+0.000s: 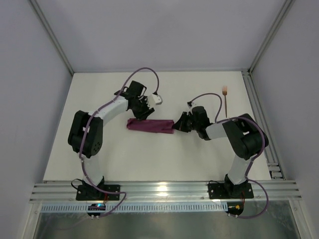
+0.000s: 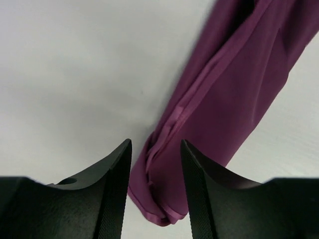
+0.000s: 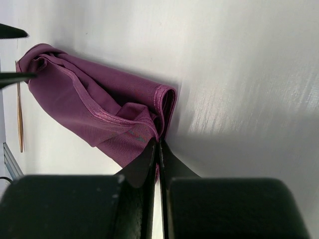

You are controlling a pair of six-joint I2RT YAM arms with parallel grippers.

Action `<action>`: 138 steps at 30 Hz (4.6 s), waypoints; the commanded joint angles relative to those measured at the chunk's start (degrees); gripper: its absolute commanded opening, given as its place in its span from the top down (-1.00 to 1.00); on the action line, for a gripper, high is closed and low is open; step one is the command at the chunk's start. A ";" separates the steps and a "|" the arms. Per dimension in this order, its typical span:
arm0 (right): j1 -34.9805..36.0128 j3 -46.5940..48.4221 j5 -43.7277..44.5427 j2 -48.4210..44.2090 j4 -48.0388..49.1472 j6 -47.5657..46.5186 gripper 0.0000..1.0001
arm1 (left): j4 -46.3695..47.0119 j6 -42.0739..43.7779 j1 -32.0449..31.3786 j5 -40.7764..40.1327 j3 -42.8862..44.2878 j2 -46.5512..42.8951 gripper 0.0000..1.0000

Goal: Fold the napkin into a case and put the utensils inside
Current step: Smooth out the smaller rectangle-folded napkin at the center of the board, then pick up the smaller rectangle-folded napkin from the center of the board, then pass from the left arm to the right

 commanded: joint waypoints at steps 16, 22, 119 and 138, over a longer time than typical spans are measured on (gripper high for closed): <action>0.38 1.45 0.54 -0.39 -3.70 -2.47 0.90 | 2.98 8.51 -1.42 -4.92 -5.95 4.17 0.74; 0.38 1.71 0.54 -0.30 -4.75 -3.53 0.92 | 8.61 1.29 -0.01 -7.39 -7.62 1.00 1.00; 10.39 -19.55 -13.18 -49.88 -0.11 -70.32 -0.22 | -8.60 8.66 -9.94 -0.27 -12.46 -12.36 1.00; 17.26 -17.09 -5.44 -28.42 20.12 -70.59 -0.48 | -15.03 9.72 -10.03 3.06 -10.26 -10.69 1.00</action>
